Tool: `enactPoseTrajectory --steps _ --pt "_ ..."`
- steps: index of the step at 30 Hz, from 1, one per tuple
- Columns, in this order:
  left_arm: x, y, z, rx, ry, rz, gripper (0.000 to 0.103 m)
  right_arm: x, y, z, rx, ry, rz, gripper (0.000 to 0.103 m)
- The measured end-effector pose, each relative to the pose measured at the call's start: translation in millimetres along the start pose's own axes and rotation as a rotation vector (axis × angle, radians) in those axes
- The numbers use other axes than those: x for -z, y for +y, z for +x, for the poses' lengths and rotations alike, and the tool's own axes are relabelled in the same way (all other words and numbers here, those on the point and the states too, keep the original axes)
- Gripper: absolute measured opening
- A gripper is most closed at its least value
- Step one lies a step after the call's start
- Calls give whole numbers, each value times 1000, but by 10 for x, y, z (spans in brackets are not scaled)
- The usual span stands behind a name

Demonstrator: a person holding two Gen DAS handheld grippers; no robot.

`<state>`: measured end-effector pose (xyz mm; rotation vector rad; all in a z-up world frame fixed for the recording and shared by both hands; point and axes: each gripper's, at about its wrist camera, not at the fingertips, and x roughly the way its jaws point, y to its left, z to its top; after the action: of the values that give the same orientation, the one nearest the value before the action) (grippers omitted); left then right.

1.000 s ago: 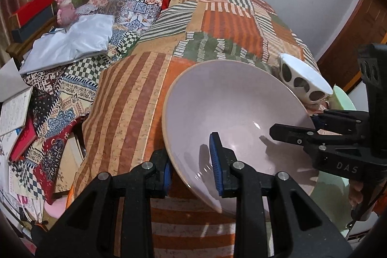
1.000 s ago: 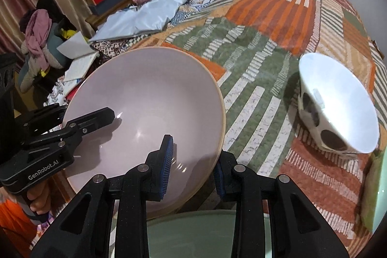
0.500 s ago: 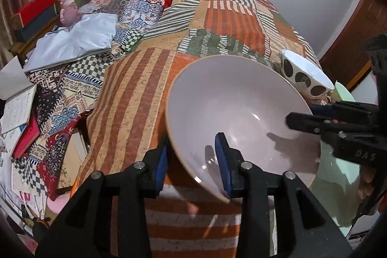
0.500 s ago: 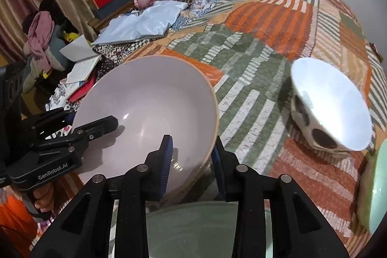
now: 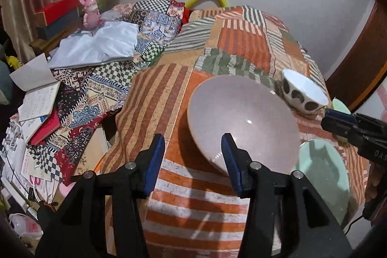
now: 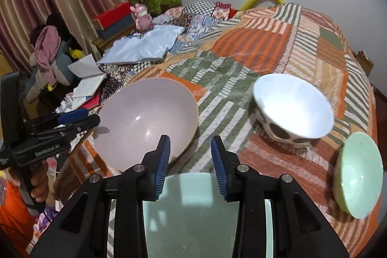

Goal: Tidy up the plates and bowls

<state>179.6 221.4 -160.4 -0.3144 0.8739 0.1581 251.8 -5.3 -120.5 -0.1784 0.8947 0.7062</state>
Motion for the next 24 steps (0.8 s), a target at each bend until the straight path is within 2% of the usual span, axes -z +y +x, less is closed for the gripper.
enactPoseTrajectory --steps 5,7,10,12,15,19,24 --pt "-7 -312 -211 8 -29 52 49 80 -131 -315 49 -78 -4 40" --pt "-13 -484 -273 20 -39 80 59 112 -212 -444 74 -107 0 41" --pt "-41 -761 -350 35 -61 120 61 179 -362 -639 96 -154 28 54" --pt "-70 -944 -365 48 -63 138 63 225 -454 -736 112 -179 40 56" --pt "-108 -1253 -348 71 -60 174 64 316 -644 -870 135 -202 61 57" --pt "-147 -1676 -262 85 -59 228 73 432 -969 -972 167 -210 103 57" --pt "-227 -2146 -81 100 -33 272 73 554 -1335 -1055 194 -219 159 57"
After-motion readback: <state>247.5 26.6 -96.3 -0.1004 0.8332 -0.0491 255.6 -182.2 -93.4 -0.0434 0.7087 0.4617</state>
